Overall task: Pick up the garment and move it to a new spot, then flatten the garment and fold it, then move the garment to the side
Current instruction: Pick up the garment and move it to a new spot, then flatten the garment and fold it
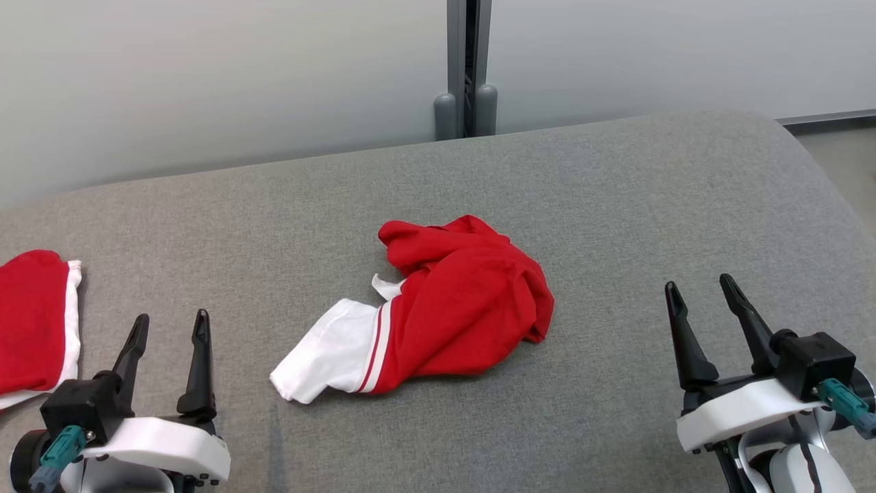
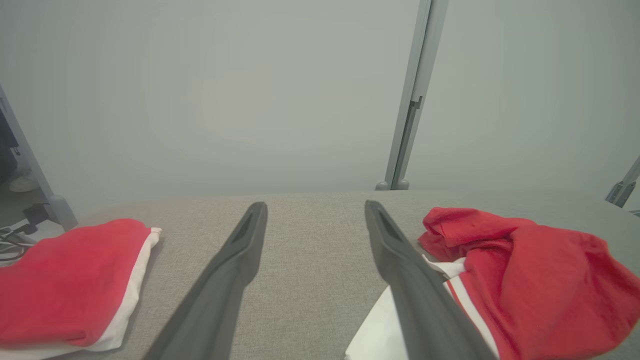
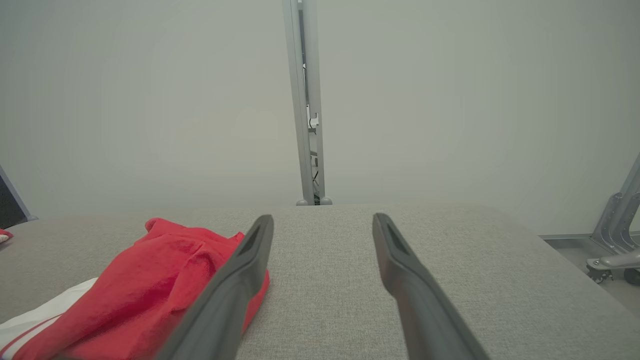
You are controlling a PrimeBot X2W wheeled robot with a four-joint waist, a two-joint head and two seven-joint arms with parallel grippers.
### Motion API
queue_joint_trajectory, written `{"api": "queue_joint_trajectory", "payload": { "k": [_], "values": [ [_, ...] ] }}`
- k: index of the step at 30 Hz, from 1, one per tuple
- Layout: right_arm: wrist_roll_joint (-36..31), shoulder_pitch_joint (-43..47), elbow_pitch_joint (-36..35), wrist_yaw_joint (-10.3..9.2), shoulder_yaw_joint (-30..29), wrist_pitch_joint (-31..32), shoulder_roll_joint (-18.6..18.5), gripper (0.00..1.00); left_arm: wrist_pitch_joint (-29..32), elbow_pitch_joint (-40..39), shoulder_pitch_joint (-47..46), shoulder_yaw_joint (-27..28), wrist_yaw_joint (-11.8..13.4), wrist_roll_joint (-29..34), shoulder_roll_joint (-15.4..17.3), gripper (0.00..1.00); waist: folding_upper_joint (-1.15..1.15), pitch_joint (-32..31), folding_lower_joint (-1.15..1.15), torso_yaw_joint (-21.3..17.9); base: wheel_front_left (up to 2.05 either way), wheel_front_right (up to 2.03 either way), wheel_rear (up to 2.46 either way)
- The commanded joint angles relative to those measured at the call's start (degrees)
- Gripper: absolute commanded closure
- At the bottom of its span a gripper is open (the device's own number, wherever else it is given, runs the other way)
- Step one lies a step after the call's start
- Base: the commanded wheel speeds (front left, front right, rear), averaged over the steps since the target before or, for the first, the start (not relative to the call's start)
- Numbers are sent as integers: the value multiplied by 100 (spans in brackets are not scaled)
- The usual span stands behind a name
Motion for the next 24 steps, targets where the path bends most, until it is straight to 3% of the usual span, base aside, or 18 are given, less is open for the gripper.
{"api": "queue_joint_trajectory", "payload": {
  "k": [1, 24],
  "values": [
    [-2, 63, -46, 0, -7, 37, -8, 0, 6, -45, 59, 12, 38, 9, 36, 0, 0, -25, 0, -9, 0, 0, 0],
    [-41, 6, -237, 0, -111, 195, -38, 0, 131, -399, 114, -28, 248, -29, 32, 0, 0, 14, 0, 132, 0, 0, 0]
  ]
}}
